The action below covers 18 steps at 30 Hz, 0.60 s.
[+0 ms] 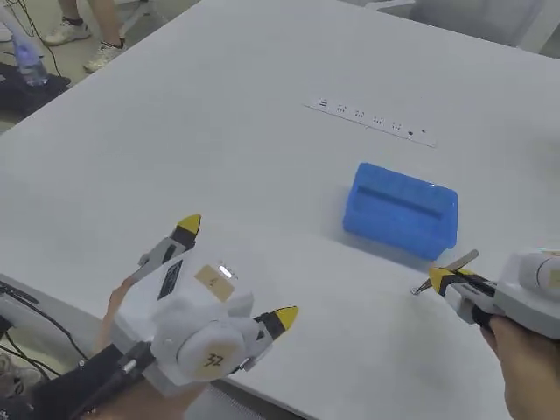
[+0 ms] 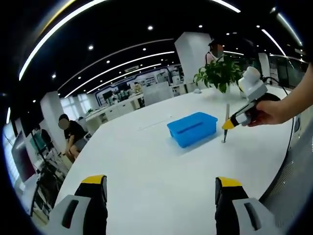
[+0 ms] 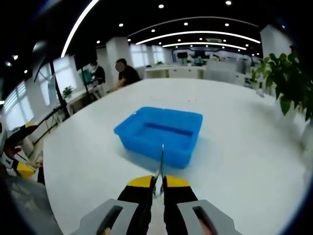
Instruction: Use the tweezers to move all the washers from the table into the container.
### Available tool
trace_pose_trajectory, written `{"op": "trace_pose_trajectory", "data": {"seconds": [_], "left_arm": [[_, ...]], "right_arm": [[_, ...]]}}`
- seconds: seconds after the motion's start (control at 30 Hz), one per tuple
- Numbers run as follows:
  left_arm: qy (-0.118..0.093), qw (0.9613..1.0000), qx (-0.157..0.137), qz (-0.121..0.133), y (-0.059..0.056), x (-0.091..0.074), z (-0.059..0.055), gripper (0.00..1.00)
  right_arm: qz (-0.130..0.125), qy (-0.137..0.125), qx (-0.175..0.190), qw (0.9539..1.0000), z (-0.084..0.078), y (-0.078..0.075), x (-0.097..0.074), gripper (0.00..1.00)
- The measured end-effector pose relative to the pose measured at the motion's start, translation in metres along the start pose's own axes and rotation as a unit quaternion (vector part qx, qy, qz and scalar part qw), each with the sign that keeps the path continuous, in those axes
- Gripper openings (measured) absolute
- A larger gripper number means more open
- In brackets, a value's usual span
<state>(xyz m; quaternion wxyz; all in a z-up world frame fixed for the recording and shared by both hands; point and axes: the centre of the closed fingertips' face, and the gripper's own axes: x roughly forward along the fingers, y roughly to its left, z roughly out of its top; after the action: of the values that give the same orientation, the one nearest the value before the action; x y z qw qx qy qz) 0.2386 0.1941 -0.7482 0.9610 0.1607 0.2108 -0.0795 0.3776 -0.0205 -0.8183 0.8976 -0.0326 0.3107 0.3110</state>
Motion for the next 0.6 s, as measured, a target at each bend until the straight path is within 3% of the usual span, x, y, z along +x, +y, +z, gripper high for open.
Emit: {"op": "trace_pose_trajectory", "data": {"seconds": [0.33,0.6], "left_arm": [[0.003,1.0,0.003,-0.003,-0.0015,0.0011,-0.0009,0.93],[0.006,1.0,0.006,-0.004,-0.0019,0.0012,-0.0018,0.93]], "right_arm": [[0.004,-0.004,0.026,0.9996,0.0042,-0.0005,0.0035,0.04],[-0.004,-0.009,0.011,0.9999,0.0005,-0.0011,0.0021,0.03]]}}
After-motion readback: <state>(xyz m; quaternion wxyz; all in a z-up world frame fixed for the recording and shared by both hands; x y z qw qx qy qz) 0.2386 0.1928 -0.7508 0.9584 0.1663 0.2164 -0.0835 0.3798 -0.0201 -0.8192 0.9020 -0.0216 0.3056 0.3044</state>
